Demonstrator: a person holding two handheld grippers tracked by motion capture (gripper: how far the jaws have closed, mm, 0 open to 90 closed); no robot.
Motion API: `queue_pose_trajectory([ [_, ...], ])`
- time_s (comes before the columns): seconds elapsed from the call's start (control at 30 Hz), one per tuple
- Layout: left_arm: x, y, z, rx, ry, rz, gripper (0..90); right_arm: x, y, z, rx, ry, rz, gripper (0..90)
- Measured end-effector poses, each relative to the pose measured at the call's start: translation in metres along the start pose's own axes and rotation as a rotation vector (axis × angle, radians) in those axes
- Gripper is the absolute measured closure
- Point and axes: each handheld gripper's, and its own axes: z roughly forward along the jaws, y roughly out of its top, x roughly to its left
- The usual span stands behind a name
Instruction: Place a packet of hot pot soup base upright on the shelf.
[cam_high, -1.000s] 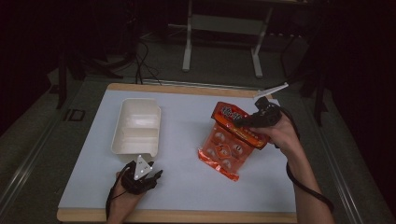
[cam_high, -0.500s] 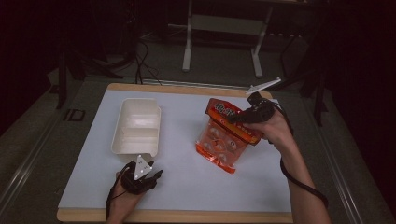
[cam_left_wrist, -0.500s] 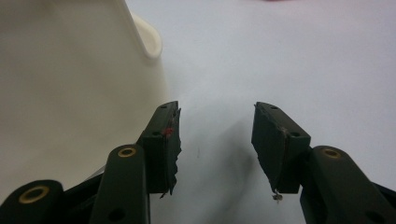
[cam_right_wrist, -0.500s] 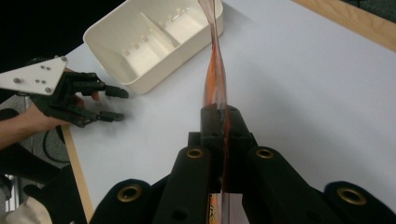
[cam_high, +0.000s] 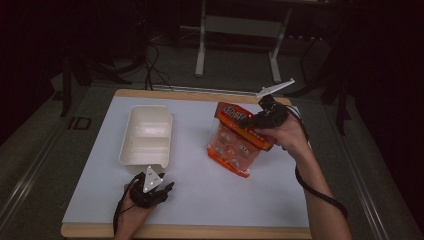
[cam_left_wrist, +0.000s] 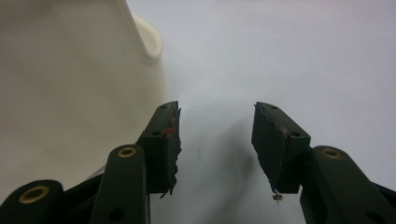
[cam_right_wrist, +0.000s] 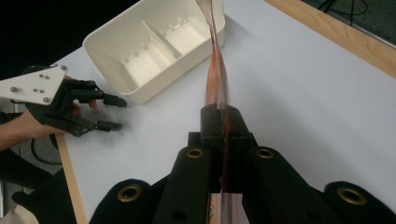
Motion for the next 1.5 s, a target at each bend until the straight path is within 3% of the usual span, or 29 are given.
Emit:
queue_pose_trajectory([
  [0.47, 0.0, 0.0, 0.0, -0.001, 0.0, -0.001, 51.9, 0.009, 0.013, 0.01, -0.016, -0.016, -0.037, 90.0],
  [1.5, 0.0, 0.0, 0.0, -0.003, -0.005, 0.006, 51.9, 0.031, 0.034, 0.041, -0.075, -0.005, -0.099, 90.0],
])
